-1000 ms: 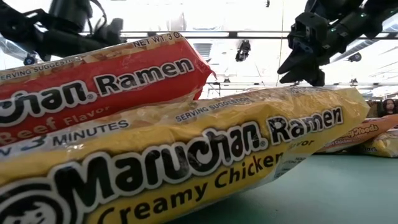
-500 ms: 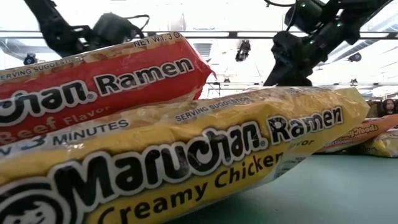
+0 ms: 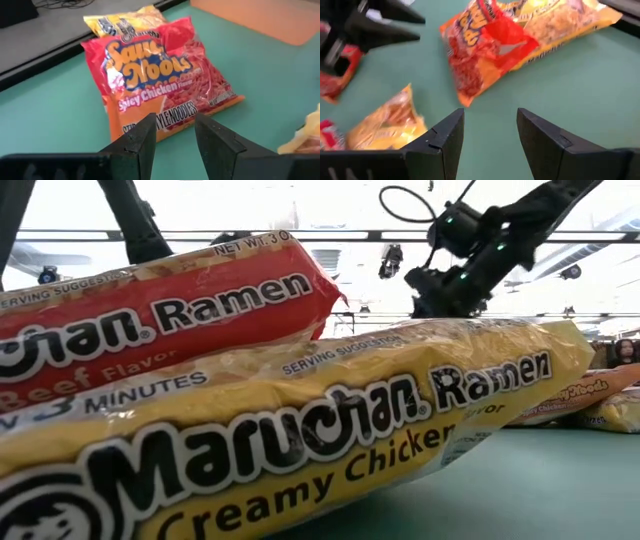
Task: Sort Maruchan noodles
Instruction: Put the orange noodle pack into the orange bin
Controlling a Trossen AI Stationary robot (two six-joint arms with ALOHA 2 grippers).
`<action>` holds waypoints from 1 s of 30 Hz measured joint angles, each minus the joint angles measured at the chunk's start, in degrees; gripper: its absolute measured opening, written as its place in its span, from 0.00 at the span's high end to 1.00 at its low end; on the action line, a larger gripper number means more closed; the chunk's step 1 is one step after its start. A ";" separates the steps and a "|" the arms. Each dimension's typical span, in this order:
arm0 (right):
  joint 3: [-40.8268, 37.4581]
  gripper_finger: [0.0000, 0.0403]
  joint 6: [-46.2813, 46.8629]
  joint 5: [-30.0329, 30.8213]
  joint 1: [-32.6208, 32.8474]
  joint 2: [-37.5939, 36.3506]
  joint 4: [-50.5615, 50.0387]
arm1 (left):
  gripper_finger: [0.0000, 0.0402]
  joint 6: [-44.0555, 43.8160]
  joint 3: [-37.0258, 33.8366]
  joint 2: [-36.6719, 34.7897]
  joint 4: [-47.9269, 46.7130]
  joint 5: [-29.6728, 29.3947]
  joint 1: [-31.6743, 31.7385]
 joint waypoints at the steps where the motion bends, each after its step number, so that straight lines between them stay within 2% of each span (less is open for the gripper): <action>1: 0.62 0.58 0.01 0.00 -0.39 1.40 1.21 | 0.70 0.00 0.33 0.63 -0.05 -0.28 0.15; 10: 8.72 0.58 -2.72 -0.02 -3.58 13.40 4.02 | 0.70 -0.36 1.09 3.54 0.26 -1.97 2.93; 18: 17.14 0.58 -3.38 -0.08 -4.27 20.52 3.95 | 0.70 0.13 0.66 3.69 -0.81 -1.83 3.61; 30: 28.80 0.54 -4.48 -0.05 -7.93 30.18 -4.63 | 0.70 -1.33 0.74 4.29 -0.03 -1.77 3.78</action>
